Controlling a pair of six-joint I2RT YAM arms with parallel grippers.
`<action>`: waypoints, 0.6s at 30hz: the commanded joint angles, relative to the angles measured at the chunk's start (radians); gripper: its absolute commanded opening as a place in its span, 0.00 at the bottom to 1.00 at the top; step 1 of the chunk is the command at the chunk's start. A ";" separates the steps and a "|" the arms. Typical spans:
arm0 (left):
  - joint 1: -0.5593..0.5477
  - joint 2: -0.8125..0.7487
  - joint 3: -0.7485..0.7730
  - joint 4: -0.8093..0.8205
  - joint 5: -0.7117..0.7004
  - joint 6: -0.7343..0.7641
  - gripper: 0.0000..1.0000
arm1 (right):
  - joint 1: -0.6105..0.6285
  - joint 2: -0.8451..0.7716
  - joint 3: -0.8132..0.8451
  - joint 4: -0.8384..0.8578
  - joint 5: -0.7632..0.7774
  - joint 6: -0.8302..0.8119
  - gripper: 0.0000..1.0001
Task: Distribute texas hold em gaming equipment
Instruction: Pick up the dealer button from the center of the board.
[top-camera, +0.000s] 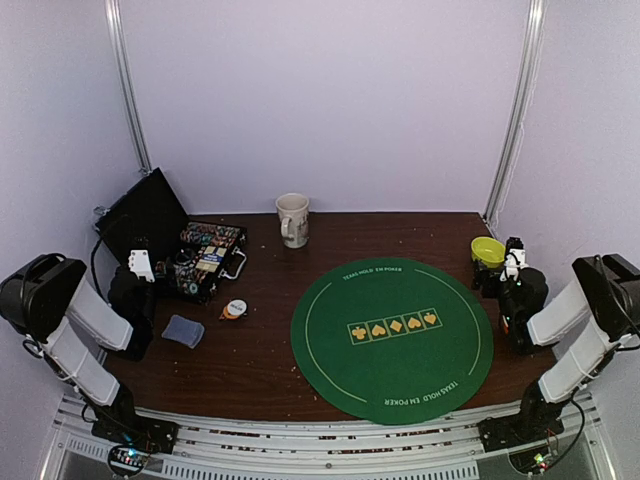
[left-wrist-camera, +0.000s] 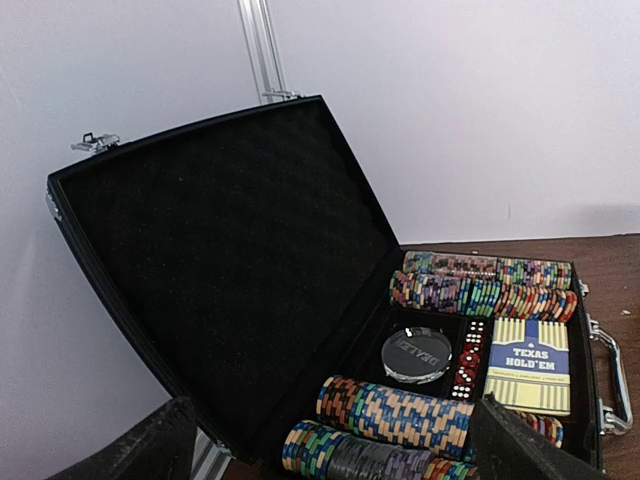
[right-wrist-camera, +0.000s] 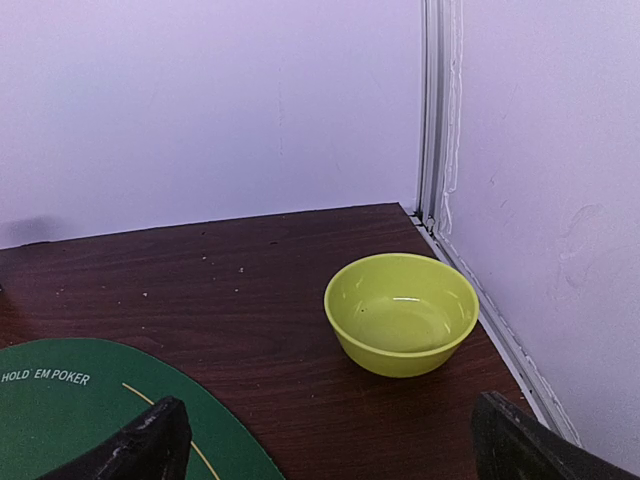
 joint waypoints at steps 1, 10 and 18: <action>0.007 -0.010 0.002 0.032 0.008 -0.006 0.98 | 0.003 -0.002 0.005 0.006 -0.006 -0.005 1.00; 0.007 -0.020 -0.008 0.050 0.018 0.006 0.98 | 0.002 -0.148 0.080 -0.243 0.007 0.005 1.00; 0.003 -0.451 0.159 -0.567 -0.012 -0.032 0.98 | -0.001 -0.312 0.316 -0.565 -0.195 0.052 1.00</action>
